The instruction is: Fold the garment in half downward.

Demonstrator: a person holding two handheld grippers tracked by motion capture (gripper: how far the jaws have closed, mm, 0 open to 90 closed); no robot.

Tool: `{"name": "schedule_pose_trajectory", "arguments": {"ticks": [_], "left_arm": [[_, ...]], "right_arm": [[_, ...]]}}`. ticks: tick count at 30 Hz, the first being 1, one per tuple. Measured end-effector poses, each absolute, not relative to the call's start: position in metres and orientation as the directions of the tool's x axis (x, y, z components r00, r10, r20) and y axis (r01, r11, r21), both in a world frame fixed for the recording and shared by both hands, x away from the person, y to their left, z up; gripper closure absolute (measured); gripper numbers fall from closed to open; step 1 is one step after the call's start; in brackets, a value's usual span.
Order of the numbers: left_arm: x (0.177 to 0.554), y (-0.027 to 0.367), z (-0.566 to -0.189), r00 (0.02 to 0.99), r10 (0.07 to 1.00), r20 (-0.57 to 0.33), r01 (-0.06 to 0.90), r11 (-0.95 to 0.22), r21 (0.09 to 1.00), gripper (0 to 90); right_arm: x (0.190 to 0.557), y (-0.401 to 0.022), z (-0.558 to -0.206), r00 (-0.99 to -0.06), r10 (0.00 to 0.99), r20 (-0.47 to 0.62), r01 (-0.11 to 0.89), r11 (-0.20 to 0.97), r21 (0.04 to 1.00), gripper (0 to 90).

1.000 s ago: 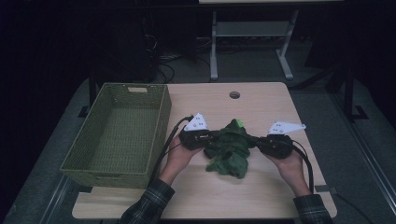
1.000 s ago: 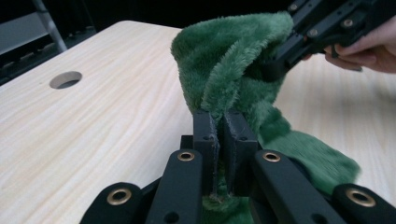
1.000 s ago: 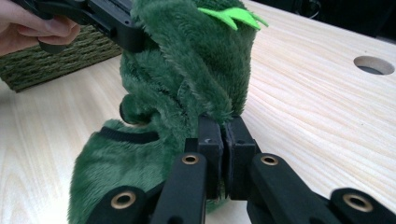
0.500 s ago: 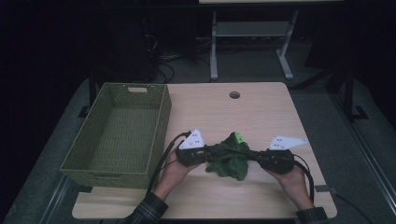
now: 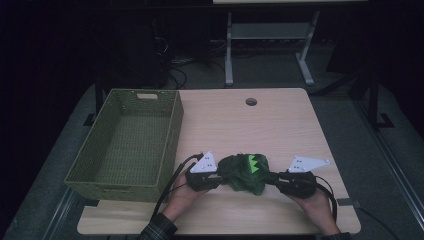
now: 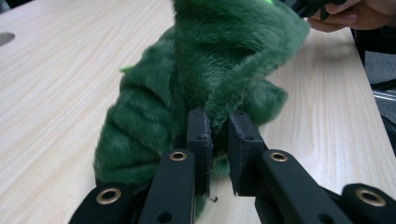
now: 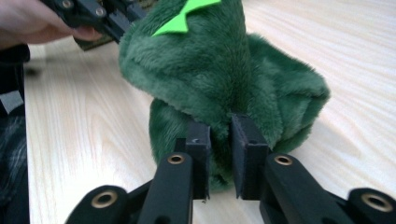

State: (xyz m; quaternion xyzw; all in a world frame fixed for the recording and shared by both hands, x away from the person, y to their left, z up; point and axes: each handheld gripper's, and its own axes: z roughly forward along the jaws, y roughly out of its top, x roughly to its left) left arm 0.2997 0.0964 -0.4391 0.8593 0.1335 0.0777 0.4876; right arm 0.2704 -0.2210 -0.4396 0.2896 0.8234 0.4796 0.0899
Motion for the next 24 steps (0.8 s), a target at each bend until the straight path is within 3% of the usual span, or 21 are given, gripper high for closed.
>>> {"name": "schedule_pose_trajectory", "arguments": {"ticks": [13, 24], "left_arm": [[0.288, 0.102, -0.444, 0.953, 0.304, -0.011, 0.169, -0.499, 0.85, 78.3], [0.283, 0.103, -0.448, 0.953, 0.3, -0.033, 0.19, -0.512, 0.838, 72.8]], "right_arm": [[0.254, -0.217, -0.443, -0.825, 0.556, 0.104, 0.389, 0.424, 0.818, 67.4], [0.251, -0.224, -0.449, -0.816, 0.564, 0.129, 0.423, 0.429, 0.798, 66.2]]}}
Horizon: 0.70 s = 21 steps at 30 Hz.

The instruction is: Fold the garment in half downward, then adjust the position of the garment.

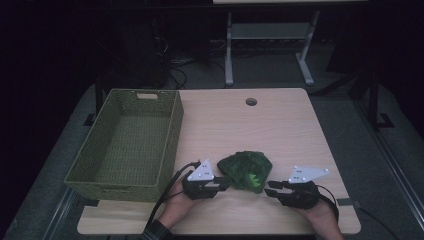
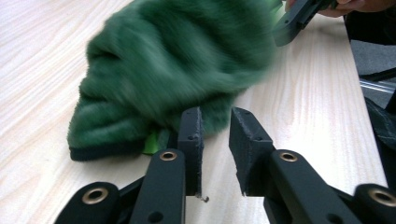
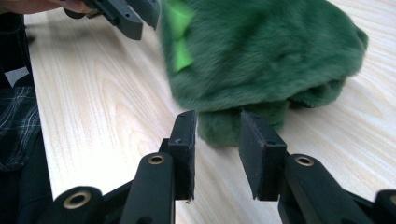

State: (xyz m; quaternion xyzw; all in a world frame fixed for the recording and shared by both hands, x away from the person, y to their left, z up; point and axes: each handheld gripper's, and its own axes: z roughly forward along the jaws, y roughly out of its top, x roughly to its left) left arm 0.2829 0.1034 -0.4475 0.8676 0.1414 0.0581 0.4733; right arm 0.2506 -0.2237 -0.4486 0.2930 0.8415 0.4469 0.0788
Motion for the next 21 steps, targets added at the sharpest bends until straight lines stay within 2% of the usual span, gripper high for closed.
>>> {"name": "schedule_pose_trajectory", "arguments": {"ticks": [9, 16, 21], "left_arm": [[0.281, 0.106, -0.435, 0.948, 0.314, -0.049, 0.203, -0.481, 0.853, 69.1], [0.289, 0.095, -0.414, 0.947, 0.319, -0.029, 0.186, -0.471, 0.862, 70.5], [0.302, 0.086, -0.399, 0.939, 0.342, -0.032, 0.199, -0.465, 0.863, 70.3]], "right_arm": [[0.255, -0.232, -0.443, -0.794, 0.591, 0.145, 0.443, 0.397, 0.804, 67.7], [0.27, -0.235, -0.424, -0.767, 0.626, 0.143, 0.448, 0.363, 0.817, 78.0], [0.287, -0.23, -0.416, -0.733, 0.667, 0.13, 0.468, 0.357, 0.809, 74.3]]}}
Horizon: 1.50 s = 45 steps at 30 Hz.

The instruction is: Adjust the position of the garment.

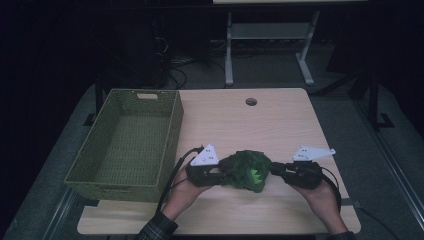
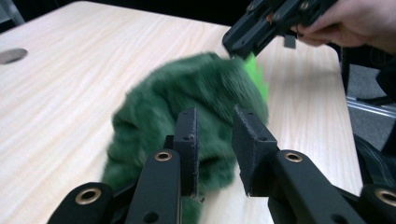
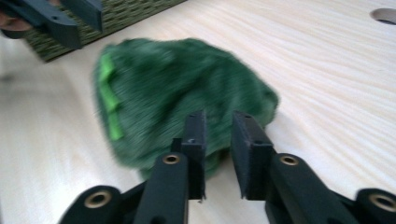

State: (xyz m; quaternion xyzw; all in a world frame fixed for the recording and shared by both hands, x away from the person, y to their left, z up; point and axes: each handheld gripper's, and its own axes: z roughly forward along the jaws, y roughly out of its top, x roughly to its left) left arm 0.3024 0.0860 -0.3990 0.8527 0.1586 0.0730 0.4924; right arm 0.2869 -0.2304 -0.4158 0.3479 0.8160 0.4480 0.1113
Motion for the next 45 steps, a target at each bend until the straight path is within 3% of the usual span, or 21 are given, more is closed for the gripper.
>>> {"name": "schedule_pose_trajectory", "arguments": {"ticks": [5, 10, 12, 14, 17, 29, 45], "left_arm": [[0.315, 0.085, -0.404, 0.924, 0.379, -0.052, 0.244, -0.479, 0.843, 61.2], [0.322, 0.084, -0.419, 0.916, 0.391, -0.091, 0.294, -0.498, 0.816, 53.1], [0.324, 0.083, -0.423, 0.915, 0.393, -0.094, 0.301, -0.507, 0.808, 55.9], [0.324, 0.083, -0.428, 0.92, 0.378, -0.099, 0.303, -0.53, 0.792, 69.6], [0.324, 0.084, -0.428, 0.923, 0.368, -0.115, 0.312, -0.537, 0.783, 84.5], [0.308, 0.094, -0.441, 0.934, 0.331, -0.131, 0.313, -0.586, 0.748, 85.4], [0.325, 0.084, -0.462, 0.925, 0.377, -0.043, 0.303, -0.668, 0.68, 86.8]], "right_arm": [[0.303, -0.23, -0.417, -0.716, 0.679, 0.163, 0.507, 0.346, 0.789, 63.8], [0.315, -0.229, -0.425, -0.702, 0.676, 0.222, 0.56, 0.331, 0.76, 60.3], [0.318, -0.229, -0.429, -0.702, 0.664, 0.258, 0.587, 0.334, 0.738, 71.1], [0.317, -0.228, -0.43, -0.711, 0.657, 0.253, 0.582, 0.346, 0.736, 80.4], [0.311, -0.228, -0.425, -0.723, 0.638, 0.264, 0.575, 0.345, 0.742, 84.1], [0.276, -0.222, -0.441, -0.748, 0.605, 0.273, 0.593, 0.423, 0.685, 85.1], [0.281, -0.207, -0.467, -0.747, 0.635, 0.199, 0.588, 0.491, 0.643, 87.1]]}}
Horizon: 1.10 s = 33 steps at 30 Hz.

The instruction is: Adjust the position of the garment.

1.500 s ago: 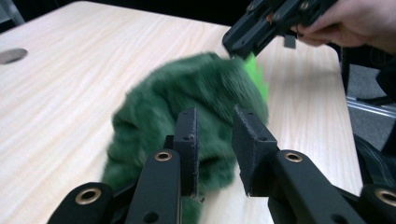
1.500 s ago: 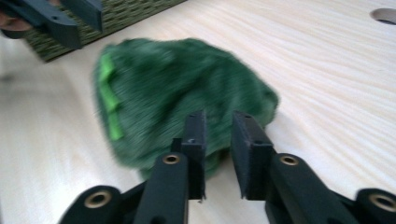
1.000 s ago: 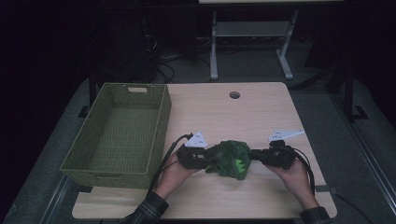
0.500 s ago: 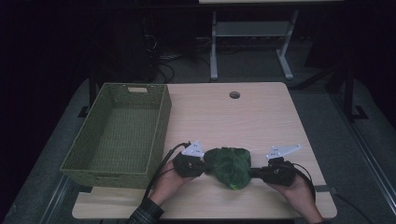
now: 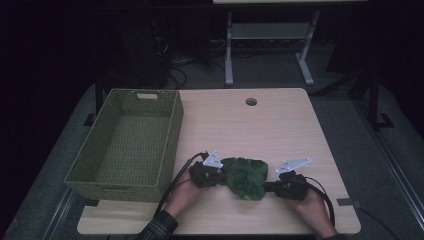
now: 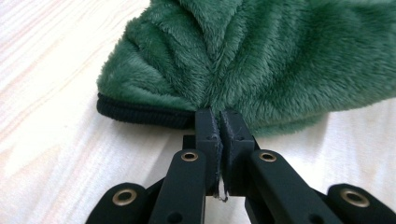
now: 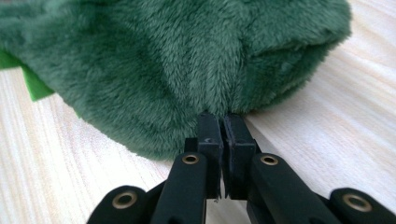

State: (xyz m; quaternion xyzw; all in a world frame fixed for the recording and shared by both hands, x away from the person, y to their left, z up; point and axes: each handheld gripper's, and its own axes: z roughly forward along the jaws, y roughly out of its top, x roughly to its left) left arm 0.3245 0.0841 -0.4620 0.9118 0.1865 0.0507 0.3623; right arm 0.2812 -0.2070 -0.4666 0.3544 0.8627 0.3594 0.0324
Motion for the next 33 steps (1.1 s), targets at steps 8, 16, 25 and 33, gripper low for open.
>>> {"name": "schedule_pose_trajectory", "arguments": {"ticks": [8, 16, 25, 33], "left_arm": [[0.324, 0.088, -0.455, 0.913, 0.404, -0.059, 0.316, -0.608, 0.728, 76.7], [0.312, 0.096, -0.43, 0.917, 0.394, -0.064, 0.293, -0.558, 0.777, 69.1], [0.285, 0.093, -0.433, 0.935, 0.325, -0.14, 0.31, -0.561, 0.768, 86.2], [0.273, 0.073, -0.446, 0.952, 0.254, -0.17, 0.292, -0.596, 0.748, 89.7]], "right_arm": [[0.278, -0.21, -0.46, -0.756, 0.627, 0.186, 0.562, 0.477, 0.676, 73.4], [0.283, -0.229, -0.435, -0.736, 0.652, 0.183, 0.53, 0.387, 0.755, 65.5], [0.323, -0.223, -0.422, -0.715, 0.689, 0.115, 0.497, 0.385, 0.778, 87.6], [0.363, -0.205, -0.438, -0.715, 0.688, 0.125, 0.516, 0.399, 0.758, 90.0]]}}
